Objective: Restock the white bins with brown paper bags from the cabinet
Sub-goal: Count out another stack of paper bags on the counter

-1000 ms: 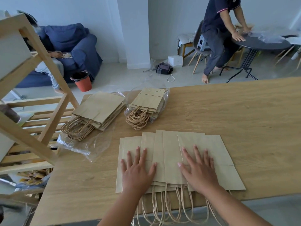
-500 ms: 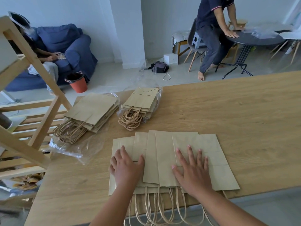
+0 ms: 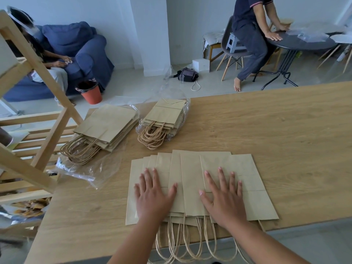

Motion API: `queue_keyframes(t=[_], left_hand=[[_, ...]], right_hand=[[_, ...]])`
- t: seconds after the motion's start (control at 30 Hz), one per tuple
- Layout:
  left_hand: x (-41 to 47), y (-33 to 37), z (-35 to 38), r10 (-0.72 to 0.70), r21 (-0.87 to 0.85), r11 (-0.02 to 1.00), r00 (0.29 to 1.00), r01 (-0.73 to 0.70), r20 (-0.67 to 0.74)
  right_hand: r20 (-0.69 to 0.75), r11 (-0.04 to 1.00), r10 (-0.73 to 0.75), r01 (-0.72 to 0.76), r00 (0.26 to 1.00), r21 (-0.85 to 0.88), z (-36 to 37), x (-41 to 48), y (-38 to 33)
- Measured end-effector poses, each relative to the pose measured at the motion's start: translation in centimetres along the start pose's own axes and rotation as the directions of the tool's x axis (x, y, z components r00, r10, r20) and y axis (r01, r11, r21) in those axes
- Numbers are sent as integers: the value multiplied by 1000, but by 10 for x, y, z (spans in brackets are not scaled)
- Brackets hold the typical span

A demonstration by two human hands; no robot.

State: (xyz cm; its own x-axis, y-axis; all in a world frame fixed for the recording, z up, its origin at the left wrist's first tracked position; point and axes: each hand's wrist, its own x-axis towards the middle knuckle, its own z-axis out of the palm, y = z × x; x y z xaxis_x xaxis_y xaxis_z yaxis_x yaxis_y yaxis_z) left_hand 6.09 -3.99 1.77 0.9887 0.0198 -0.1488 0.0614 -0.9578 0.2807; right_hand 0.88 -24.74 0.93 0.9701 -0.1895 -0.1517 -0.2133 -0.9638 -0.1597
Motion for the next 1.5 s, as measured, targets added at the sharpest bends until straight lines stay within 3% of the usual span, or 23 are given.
queue_keyframes(t=[0.23,0.37,0.43,0.53,0.63,0.77,1.23,1.37,1.5], left_hand=[[1,0,2,-4,18,1000,1000,4,-7],[4,-2,-3,-12,-30,999,1000,12,10],[5,-5,-7,-37,-63,997,999,36,-14],[6,-12,-13,-103,-120,988,995,101,-16],[7,-19,-17,-140,-185,973,990,138,1],[6,-22,-16,-167,-211,963,986,167,20],[9,-20,-25,-245,-350,904,968,247,53],[10,-22,-27,-253,-352,898,964,266,82],[6,-19,-31,-264,-415,867,961,274,84]], right_hand=[[6,1000,11,-11,1000,-13,-1,0,0],[81,999,13,-16,997,39,-13,6,-1],[33,997,20,-22,999,68,-24,12,8],[-48,992,109,-105,993,70,-34,18,37],[-18,973,220,-218,975,79,-30,17,68],[35,974,221,-222,975,40,-21,10,76],[-57,944,169,-145,984,298,-27,16,-7],[-30,880,201,-167,979,445,-22,12,-4],[51,802,118,-126,992,584,-17,8,-19]])
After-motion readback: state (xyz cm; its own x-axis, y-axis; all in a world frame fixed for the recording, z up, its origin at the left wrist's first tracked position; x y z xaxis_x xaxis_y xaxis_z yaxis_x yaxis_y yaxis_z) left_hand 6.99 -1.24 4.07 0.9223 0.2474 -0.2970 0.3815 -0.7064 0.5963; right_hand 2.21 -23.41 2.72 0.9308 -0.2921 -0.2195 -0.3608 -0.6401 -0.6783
